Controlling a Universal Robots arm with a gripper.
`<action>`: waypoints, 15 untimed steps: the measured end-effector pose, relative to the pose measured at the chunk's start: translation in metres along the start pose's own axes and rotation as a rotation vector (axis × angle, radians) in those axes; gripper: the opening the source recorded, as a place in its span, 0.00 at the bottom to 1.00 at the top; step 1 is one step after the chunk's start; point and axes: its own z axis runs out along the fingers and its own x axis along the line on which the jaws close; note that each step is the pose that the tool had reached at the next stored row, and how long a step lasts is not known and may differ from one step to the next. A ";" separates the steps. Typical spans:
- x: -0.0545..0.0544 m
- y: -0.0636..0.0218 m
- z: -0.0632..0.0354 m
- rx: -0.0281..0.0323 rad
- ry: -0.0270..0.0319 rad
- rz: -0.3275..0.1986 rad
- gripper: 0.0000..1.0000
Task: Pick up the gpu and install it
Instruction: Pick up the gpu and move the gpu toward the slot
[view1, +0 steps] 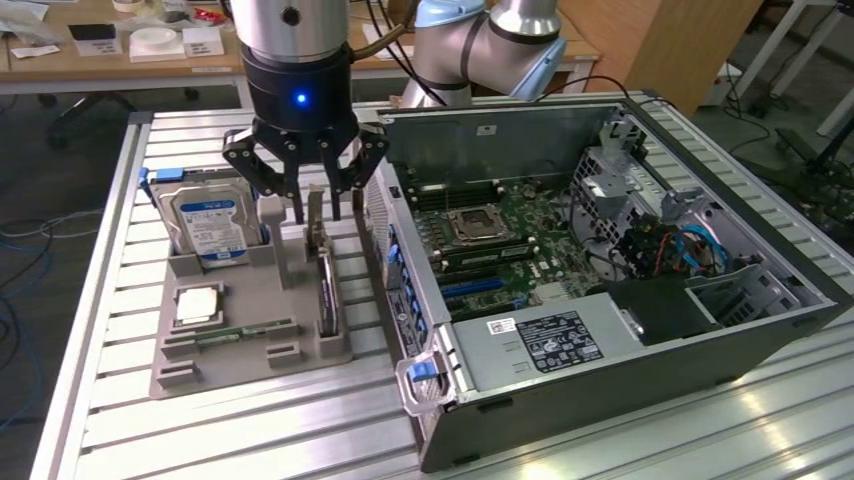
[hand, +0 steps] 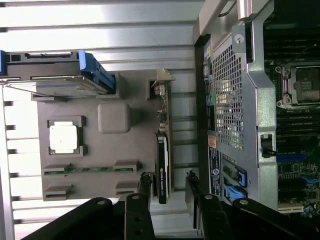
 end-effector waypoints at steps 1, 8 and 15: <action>0.000 0.0000 0.0000 0.0000 0.0000 0.000 0.42; 0.000 -0.0001 0.0022 -0.0001 -0.0001 0.000 0.42; 0.000 -0.0001 0.0031 0.0000 -0.0001 0.000 0.42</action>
